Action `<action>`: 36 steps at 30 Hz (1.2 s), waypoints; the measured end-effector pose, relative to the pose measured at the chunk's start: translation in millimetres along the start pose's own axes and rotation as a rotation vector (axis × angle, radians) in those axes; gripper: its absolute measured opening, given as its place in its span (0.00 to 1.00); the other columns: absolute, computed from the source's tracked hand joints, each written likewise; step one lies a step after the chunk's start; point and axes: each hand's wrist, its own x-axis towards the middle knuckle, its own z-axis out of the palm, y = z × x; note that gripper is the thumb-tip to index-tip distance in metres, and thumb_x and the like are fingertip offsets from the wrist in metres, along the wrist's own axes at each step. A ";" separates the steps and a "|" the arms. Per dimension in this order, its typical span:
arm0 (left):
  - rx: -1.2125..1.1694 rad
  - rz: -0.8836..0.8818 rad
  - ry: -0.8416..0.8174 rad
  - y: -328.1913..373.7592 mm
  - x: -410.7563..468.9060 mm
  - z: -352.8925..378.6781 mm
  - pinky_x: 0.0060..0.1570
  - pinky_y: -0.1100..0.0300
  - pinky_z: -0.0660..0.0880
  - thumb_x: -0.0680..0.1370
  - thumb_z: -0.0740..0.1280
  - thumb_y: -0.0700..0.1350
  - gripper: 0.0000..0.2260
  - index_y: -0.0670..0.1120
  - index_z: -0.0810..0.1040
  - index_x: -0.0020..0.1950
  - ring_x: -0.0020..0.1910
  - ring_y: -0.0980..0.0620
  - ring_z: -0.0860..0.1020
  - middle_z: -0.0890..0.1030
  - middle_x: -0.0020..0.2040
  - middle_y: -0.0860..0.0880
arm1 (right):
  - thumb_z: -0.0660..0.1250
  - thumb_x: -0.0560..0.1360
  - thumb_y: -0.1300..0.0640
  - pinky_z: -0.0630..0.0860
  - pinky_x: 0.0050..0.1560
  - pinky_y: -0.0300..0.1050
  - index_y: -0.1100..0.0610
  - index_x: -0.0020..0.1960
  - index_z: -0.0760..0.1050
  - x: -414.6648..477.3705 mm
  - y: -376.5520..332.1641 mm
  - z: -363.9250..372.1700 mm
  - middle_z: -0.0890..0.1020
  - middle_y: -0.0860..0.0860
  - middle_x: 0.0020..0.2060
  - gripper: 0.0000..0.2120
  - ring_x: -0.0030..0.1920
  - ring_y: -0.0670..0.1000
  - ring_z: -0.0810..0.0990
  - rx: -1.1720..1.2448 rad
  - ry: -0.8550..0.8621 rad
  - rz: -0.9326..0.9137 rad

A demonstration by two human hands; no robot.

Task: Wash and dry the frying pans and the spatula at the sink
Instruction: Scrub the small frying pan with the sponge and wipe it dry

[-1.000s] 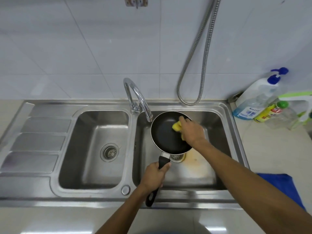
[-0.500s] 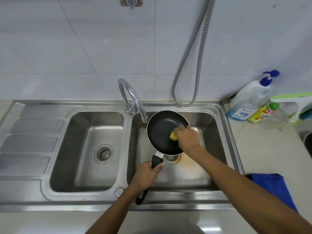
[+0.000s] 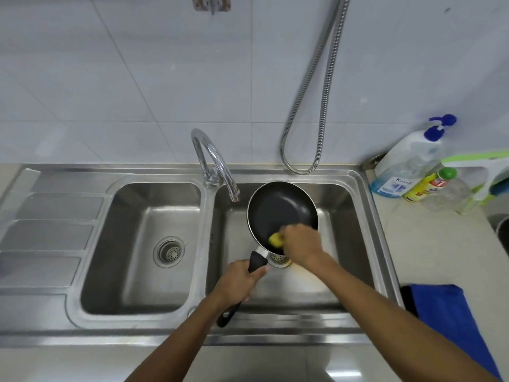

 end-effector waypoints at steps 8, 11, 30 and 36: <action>-0.042 0.021 0.005 3.7 -18.0 14.9 0.28 0.60 0.71 0.82 0.66 0.57 0.18 0.47 0.72 0.38 0.22 0.52 0.72 0.73 0.24 0.51 | 0.66 0.75 0.61 0.75 0.50 0.54 0.50 0.64 0.73 61.7 -5.2 -13.9 0.77 0.54 0.58 0.19 0.58 0.61 0.76 0.119 0.227 0.023; -0.077 0.010 0.030 6.5 -17.6 3.3 0.27 0.61 0.70 0.81 0.67 0.58 0.18 0.46 0.71 0.39 0.22 0.53 0.71 0.73 0.25 0.49 | 0.66 0.74 0.61 0.75 0.55 0.55 0.52 0.67 0.71 57.1 17.5 -9.6 0.75 0.55 0.60 0.22 0.59 0.62 0.75 -0.017 0.233 0.056; -0.118 0.023 -0.003 0.5 -30.3 21.1 0.29 0.59 0.70 0.82 0.67 0.55 0.17 0.46 0.70 0.39 0.22 0.52 0.70 0.72 0.25 0.50 | 0.68 0.70 0.66 0.74 0.46 0.50 0.54 0.52 0.79 55.6 7.7 -8.9 0.76 0.54 0.51 0.13 0.50 0.61 0.75 0.312 0.248 -0.043; -0.171 -0.008 0.082 6.7 -22.1 21.1 0.25 0.60 0.68 0.81 0.69 0.52 0.17 0.45 0.69 0.39 0.21 0.51 0.68 0.71 0.25 0.48 | 0.65 0.68 0.67 0.77 0.53 0.49 0.47 0.53 0.80 16.0 24.6 12.8 0.79 0.50 0.53 0.20 0.53 0.59 0.76 0.253 0.112 -0.079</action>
